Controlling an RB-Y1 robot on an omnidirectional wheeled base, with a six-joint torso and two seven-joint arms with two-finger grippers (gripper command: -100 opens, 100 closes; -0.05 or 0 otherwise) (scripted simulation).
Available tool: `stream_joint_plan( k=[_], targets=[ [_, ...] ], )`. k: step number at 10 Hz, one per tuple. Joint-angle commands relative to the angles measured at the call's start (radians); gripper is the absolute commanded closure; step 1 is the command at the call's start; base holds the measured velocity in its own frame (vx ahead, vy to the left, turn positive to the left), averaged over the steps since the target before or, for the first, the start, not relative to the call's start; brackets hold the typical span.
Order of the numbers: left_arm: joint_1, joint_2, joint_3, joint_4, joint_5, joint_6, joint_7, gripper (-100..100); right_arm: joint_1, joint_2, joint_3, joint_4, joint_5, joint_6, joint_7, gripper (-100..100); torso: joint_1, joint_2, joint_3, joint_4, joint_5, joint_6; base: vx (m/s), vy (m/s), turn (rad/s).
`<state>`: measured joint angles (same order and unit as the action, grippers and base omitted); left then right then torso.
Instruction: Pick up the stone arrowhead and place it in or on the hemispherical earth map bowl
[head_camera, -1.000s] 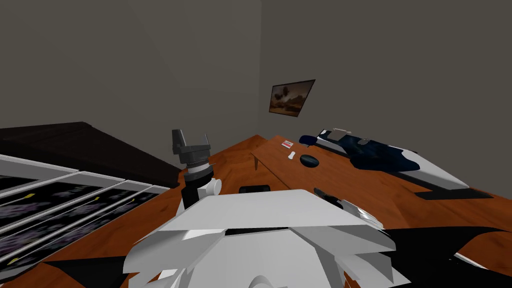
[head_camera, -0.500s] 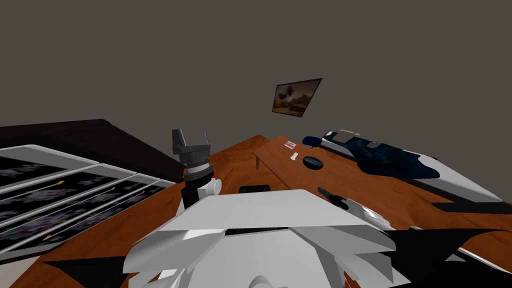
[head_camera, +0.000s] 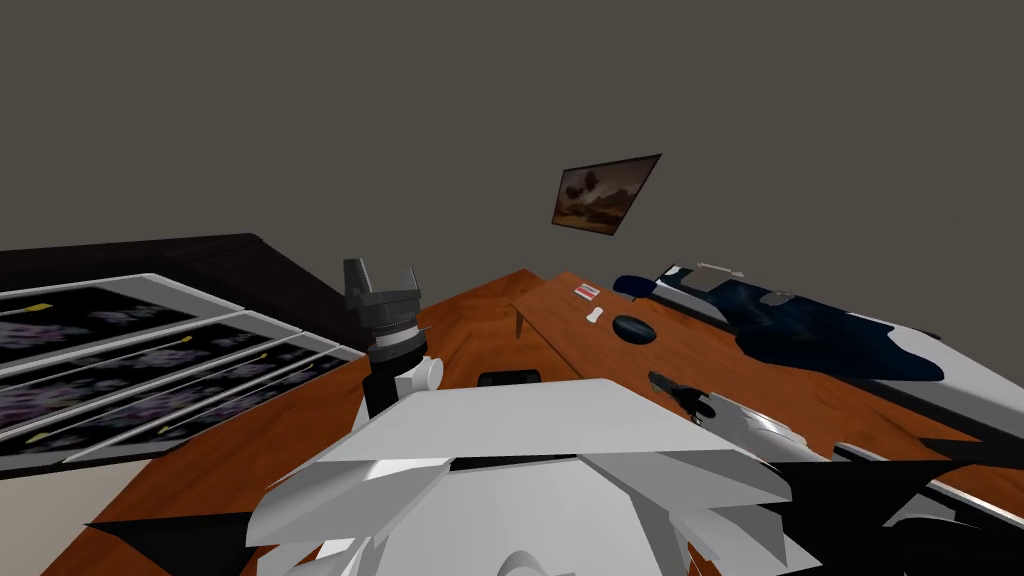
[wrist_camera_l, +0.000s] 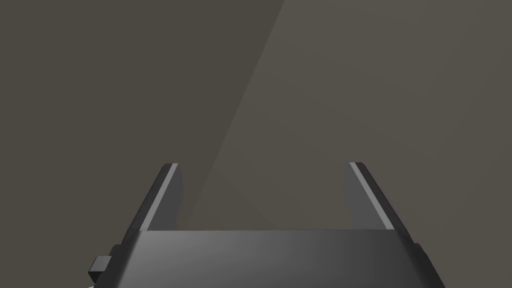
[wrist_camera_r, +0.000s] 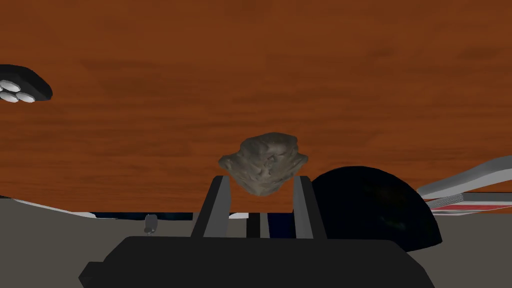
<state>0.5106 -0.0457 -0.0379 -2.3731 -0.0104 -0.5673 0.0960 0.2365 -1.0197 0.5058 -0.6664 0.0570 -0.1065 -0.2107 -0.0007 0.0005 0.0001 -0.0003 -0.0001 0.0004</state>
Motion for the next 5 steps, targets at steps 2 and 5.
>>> stream_joint_plan(
  k=[2, 5],
  targets=[
    [0.000, 0.000, 0.000, 0.000, 0.000, 0.000, 0.000, 0, -0.034, -0.040, 0.040, 0.062, 0.012, -0.032, -0.057, 100, 0.000, 0.000, 0.000, 0.000, 0.000, 0.000, -0.028, 0.014, 0.107],
    [0.000, 0.000, 0.000, 0.000, 0.000, 0.000, 0.000, 0, -0.045, -0.062, 0.056, 0.073, 0.016, -0.042, -0.083, 100, 0.000, 0.000, 0.000, 0.000, 0.000, -0.001, -0.026, 0.004, 0.074]
  ],
)
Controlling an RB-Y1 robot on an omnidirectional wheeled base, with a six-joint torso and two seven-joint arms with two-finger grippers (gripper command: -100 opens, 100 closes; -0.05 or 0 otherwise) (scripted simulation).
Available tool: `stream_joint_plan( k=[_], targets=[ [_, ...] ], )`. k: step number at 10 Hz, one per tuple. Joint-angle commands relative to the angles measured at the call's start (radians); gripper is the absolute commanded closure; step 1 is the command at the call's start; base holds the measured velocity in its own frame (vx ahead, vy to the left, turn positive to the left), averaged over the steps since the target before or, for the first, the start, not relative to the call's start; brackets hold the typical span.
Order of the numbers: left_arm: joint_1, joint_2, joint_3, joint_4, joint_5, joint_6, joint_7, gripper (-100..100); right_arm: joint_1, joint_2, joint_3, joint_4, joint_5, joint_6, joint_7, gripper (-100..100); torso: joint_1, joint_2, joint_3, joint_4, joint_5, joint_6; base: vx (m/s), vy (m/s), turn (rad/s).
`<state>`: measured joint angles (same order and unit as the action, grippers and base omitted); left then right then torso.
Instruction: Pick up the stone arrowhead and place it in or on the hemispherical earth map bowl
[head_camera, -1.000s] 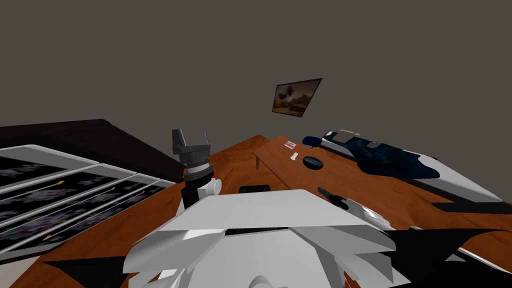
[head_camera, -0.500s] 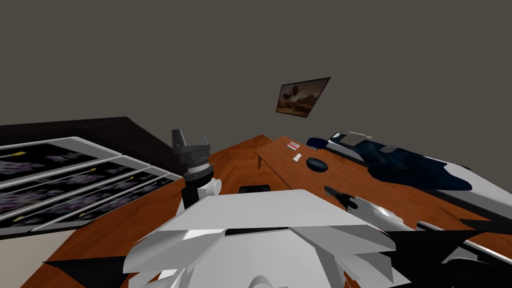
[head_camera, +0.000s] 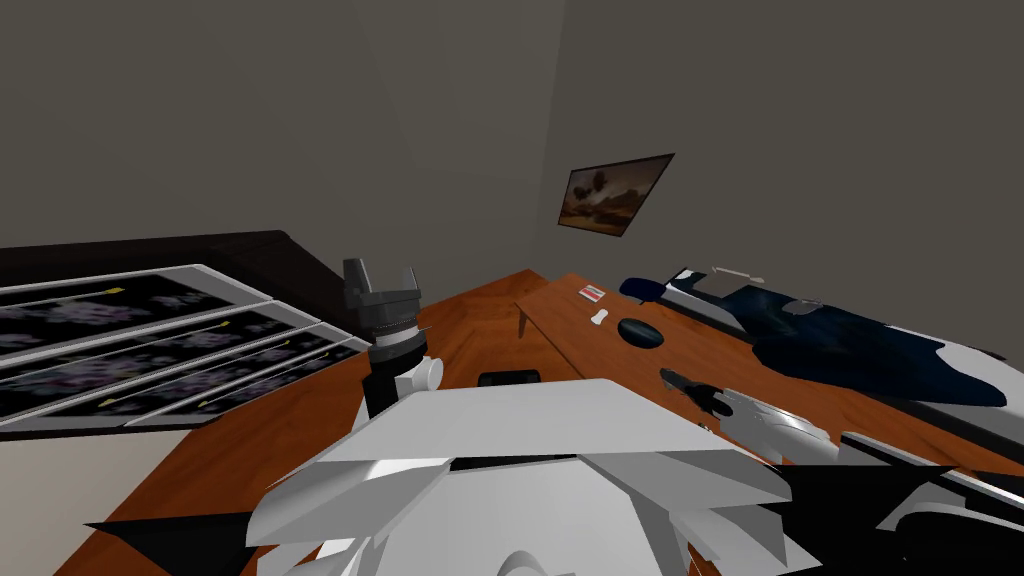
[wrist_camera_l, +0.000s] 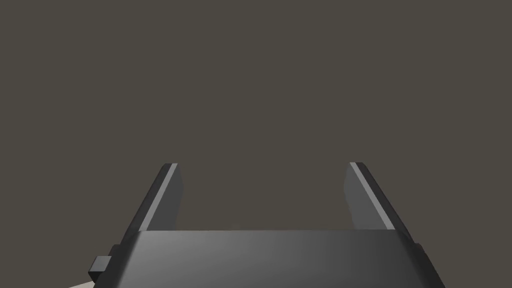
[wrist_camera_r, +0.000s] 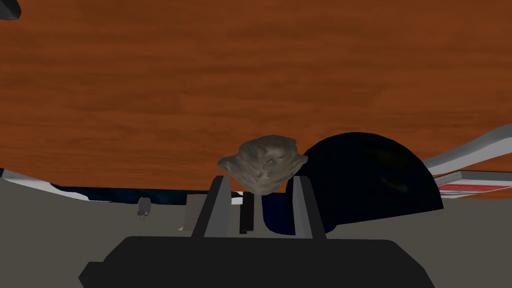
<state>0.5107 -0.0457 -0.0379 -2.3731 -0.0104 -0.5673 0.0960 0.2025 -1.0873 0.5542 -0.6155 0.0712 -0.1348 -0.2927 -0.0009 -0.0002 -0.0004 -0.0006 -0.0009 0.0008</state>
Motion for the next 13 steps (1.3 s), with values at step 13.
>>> stream_joint_plan(
  k=[13],
  targets=[
    [0.000, 0.000, 0.000, 0.000, 0.000, 0.000, 0.000, 0, -0.061, -0.139, 0.129, 0.157, 0.026, -0.105, -0.219, 100, 0.000, -0.001, 0.000, 0.000, 0.000, 0.000, -0.015, 0.004, 0.090]
  ],
)
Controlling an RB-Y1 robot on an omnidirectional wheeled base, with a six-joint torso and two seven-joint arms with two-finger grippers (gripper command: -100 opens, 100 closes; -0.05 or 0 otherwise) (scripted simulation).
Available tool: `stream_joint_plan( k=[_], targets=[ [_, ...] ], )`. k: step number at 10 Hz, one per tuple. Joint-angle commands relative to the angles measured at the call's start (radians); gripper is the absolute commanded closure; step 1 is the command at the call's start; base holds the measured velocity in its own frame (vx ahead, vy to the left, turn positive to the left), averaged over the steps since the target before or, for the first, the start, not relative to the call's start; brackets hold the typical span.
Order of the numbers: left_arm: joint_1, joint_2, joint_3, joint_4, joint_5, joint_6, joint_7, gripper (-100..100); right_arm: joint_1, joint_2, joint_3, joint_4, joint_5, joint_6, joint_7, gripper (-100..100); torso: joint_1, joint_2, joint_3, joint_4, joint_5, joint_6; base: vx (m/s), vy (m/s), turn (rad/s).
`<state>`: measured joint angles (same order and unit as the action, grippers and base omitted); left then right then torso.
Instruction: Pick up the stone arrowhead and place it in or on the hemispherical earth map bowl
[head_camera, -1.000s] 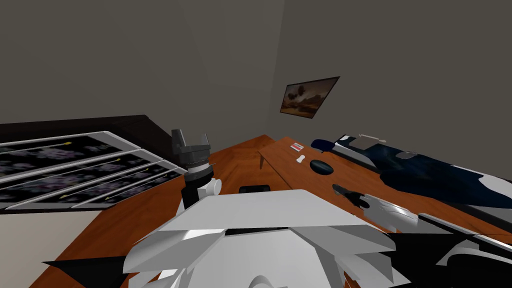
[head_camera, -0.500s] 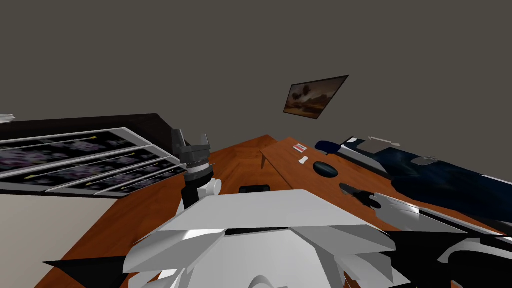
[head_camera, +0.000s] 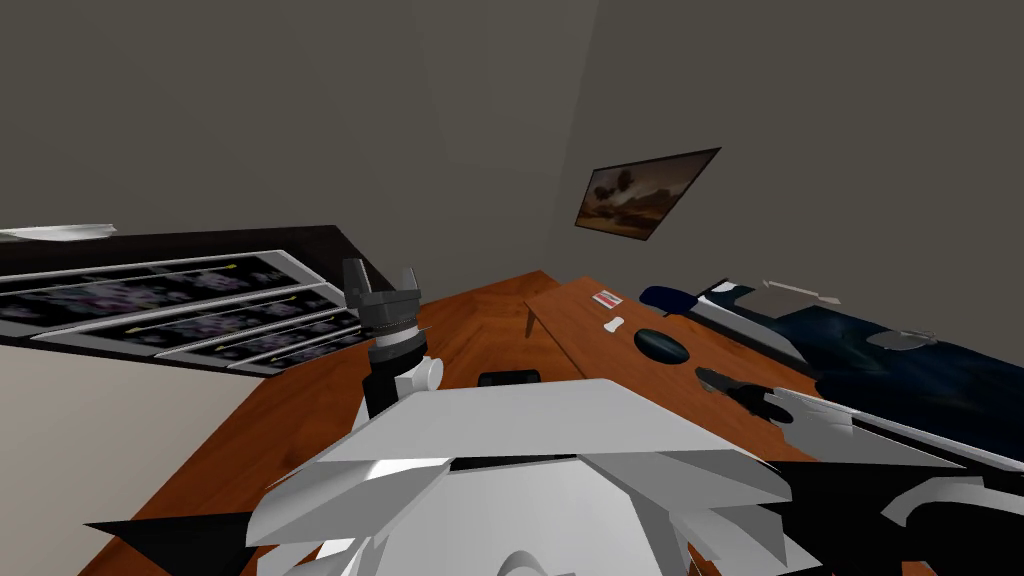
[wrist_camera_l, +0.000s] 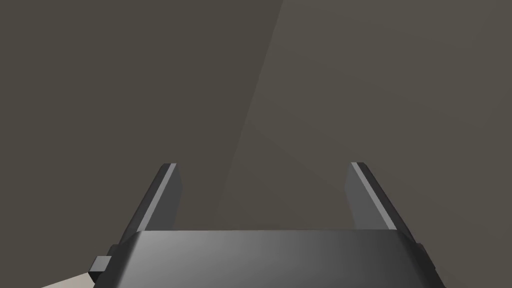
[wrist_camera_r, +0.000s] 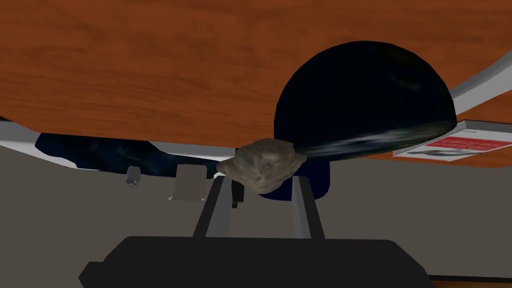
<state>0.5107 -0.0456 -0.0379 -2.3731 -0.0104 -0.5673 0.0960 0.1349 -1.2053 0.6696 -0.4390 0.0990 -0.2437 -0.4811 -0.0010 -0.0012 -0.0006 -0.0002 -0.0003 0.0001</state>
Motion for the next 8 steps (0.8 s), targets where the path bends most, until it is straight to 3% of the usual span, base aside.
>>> stream_joint_plan(
  k=[1, 5, 6, 8],
  targets=[
    [0.000, 0.000, 0.000, 0.000, 0.000, 0.000, 0.000, 0, 0.007, -0.021, 0.014, -0.019, -0.002, 0.004, -0.030, 100, 0.000, 0.000, 0.000, 0.000, 0.000, 0.000, 0.000, -0.010, 0.055],
    [0.000, 0.000, 0.000, 0.000, 0.000, 0.000, 0.000, 0, 0.025, -0.059, 0.063, 0.024, -0.008, -0.052, -0.139, 100, -0.001, -0.001, -0.001, 0.000, -0.001, 0.000, 0.015, -0.021, 0.128],
    [0.000, 0.000, 0.000, 0.000, 0.000, 0.000, 0.000, 0, 0.025, -0.059, 0.063, 0.024, -0.008, -0.052, -0.139, 100, -0.002, -0.002, -0.001, 0.000, -0.001, 0.000, 0.020, -0.028, 0.049],
    [0.000, 0.000, 0.000, 0.000, 0.000, 0.000, 0.000, 0, 0.044, -0.070, 0.085, 0.040, -0.015, -0.083, -0.193, 100, -0.002, -0.001, -0.001, 0.000, -0.002, 0.001, 0.024, -0.027, 0.102]
  ],
)
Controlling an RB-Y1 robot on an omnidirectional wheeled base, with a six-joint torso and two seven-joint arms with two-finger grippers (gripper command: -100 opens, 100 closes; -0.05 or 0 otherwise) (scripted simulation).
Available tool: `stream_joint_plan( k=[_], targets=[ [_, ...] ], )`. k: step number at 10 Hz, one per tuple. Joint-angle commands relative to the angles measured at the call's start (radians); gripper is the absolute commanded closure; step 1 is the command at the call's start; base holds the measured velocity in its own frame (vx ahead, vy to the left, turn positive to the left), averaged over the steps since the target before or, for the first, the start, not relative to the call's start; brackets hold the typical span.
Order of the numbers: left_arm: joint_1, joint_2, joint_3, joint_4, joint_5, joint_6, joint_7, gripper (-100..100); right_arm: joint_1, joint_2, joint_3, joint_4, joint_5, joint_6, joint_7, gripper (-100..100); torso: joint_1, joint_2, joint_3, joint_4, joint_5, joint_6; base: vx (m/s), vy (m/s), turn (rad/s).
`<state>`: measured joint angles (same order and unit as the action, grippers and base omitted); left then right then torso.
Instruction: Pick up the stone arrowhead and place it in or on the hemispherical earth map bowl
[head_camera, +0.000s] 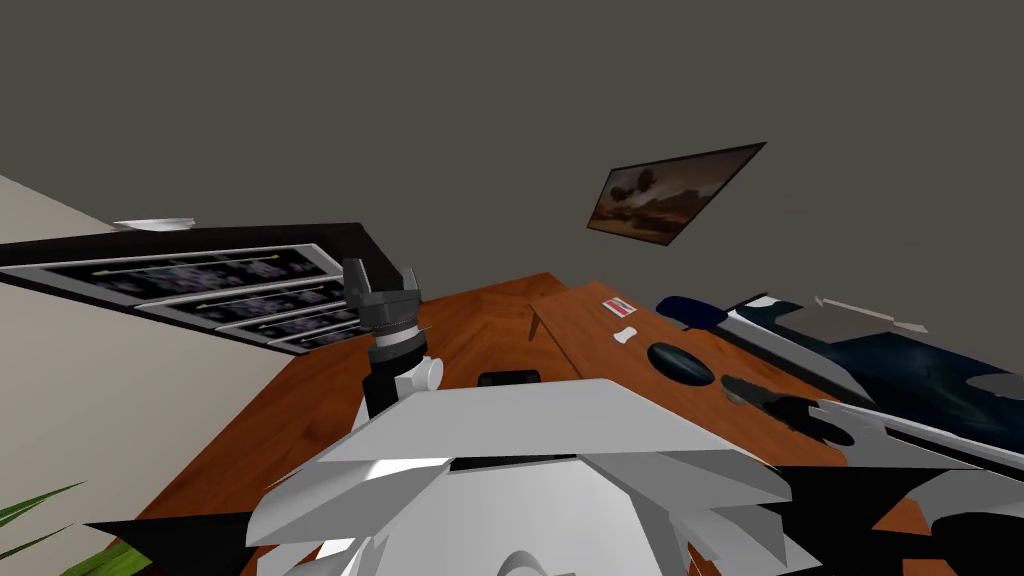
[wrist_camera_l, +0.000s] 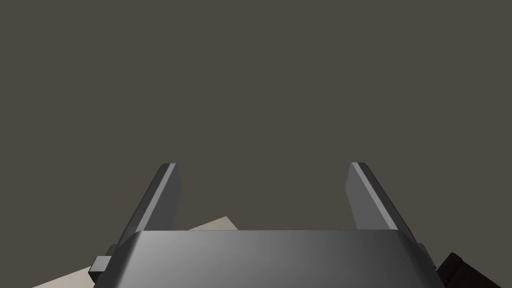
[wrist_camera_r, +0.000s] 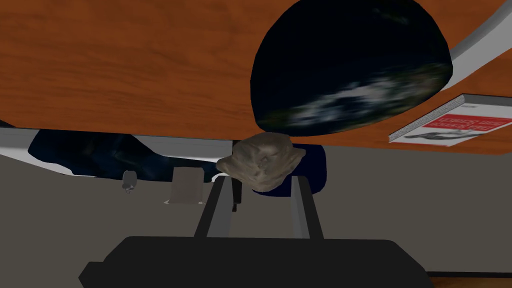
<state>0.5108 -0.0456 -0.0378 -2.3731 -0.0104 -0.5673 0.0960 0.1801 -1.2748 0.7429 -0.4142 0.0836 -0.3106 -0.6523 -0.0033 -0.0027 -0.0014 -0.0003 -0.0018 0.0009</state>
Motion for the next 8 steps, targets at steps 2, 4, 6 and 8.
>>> stream_joint_plan(
  k=[2, 4, 6, 8],
  targets=[
    [0.000, 0.000, 0.000, 0.000, 0.000, 0.000, 0.000, 0, 0.022, -0.008, 0.032, 0.029, -0.009, -0.046, -0.076, 100, -0.001, -0.001, -0.001, 0.000, 0.000, -0.001, 0.044, -0.049, 0.152],
    [0.000, 0.000, 0.000, 0.000, 0.000, 0.000, 0.000, 0, 0.048, -0.014, 0.051, 0.040, -0.019, -0.076, -0.128, 100, -0.002, -0.002, -0.001, 0.000, -0.001, 0.000, 0.045, -0.062, 0.104],
    [0.000, 0.000, 0.000, 0.000, 0.000, 0.000, 0.000, 0, 0.073, -0.017, 0.068, 0.050, -0.029, -0.104, -0.177, 100, -0.002, -0.002, -0.001, 0.000, -0.001, 0.000, 0.062, -0.059, 0.106],
    [0.000, 0.000, 0.000, 0.000, 0.000, 0.000, 0.000, 0, 0.086, -0.019, 0.077, 0.054, -0.033, -0.117, -0.200, 100, -0.001, -0.001, -0.001, 0.000, -0.001, 0.001, 0.025, -0.033, 0.062]
  ],
)
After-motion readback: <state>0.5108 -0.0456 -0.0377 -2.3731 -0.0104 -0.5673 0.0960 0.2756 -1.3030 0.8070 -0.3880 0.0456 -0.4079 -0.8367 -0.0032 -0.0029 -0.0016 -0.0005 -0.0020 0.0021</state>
